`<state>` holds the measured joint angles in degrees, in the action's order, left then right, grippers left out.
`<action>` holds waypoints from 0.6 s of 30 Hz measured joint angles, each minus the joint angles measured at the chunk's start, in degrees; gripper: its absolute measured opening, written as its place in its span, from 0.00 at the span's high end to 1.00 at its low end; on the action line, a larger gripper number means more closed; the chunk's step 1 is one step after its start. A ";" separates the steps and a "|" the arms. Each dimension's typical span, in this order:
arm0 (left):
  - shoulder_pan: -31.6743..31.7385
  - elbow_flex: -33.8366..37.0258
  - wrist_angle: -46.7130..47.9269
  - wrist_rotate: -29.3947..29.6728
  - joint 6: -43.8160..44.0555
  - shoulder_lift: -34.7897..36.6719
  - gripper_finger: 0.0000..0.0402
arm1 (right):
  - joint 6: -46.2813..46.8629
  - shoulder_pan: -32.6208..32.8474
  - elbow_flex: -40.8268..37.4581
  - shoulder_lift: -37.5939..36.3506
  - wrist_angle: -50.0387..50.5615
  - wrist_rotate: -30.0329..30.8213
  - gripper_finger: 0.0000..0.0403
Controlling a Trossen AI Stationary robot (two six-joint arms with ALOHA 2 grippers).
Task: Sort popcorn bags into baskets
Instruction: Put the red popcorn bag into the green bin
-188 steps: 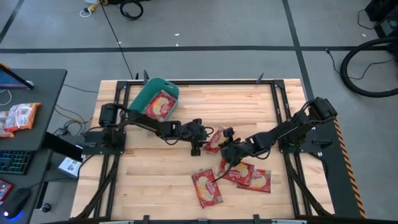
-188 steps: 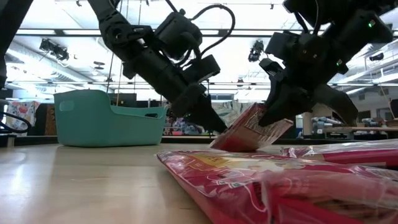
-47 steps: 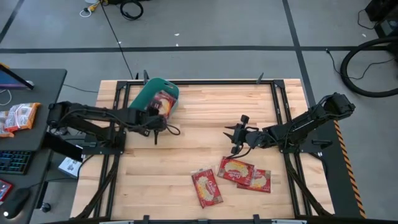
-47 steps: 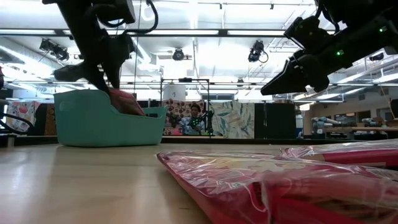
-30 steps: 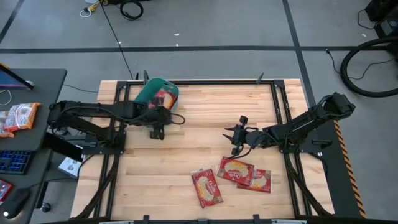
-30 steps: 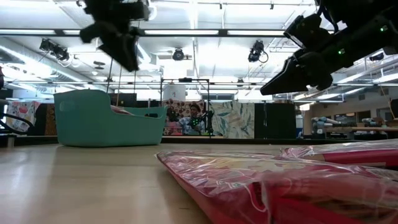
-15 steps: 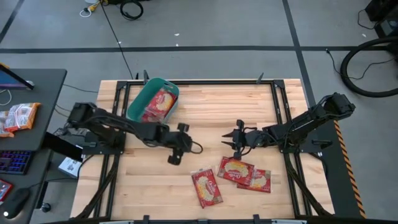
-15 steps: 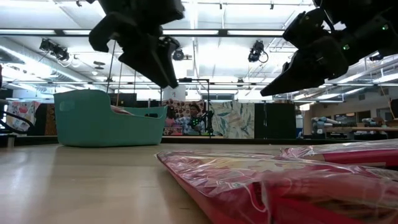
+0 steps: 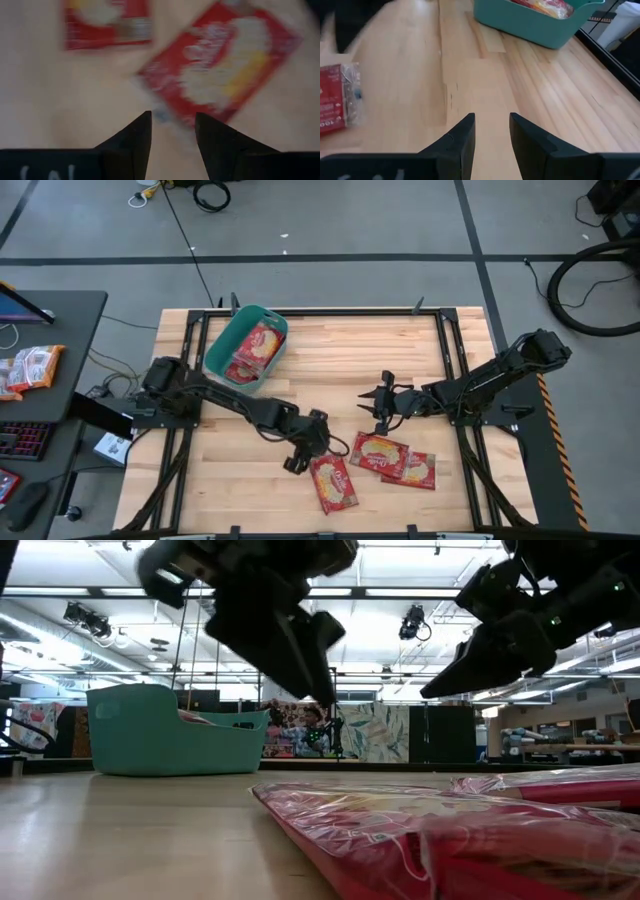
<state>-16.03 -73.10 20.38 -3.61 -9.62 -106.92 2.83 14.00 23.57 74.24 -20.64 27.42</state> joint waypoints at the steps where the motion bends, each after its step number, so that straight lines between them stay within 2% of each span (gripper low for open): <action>1: 0.00 0.00 -1.26 -3.25 -0.01 -1.06 0.61 | -0.01 0.00 0.00 0.00 0.37 0.26 0.69; 5: -0.02 -0.07 -4.21 -13.80 -0.40 -5.38 0.61 | 0.17 0.00 0.00 0.00 1.44 1.41 0.69; 10: 0.09 -0.03 -7.41 -19.66 -4.62 -8.72 0.61 | 0.01 0.00 0.00 0.00 1.43 1.46 0.69; 15: 1.58 -0.02 -7.73 -20.22 -5.45 -10.77 0.61 | -0.30 0.00 0.00 0.01 1.44 1.51 0.69; 18: 2.50 -0.10 -6.55 -16.55 -4.79 -10.93 0.61 | -0.44 0.00 0.00 0.00 1.44 1.57 0.69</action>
<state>-13.54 -73.20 13.83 -20.15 -14.41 -117.86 2.39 14.00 23.57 74.24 -19.20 28.99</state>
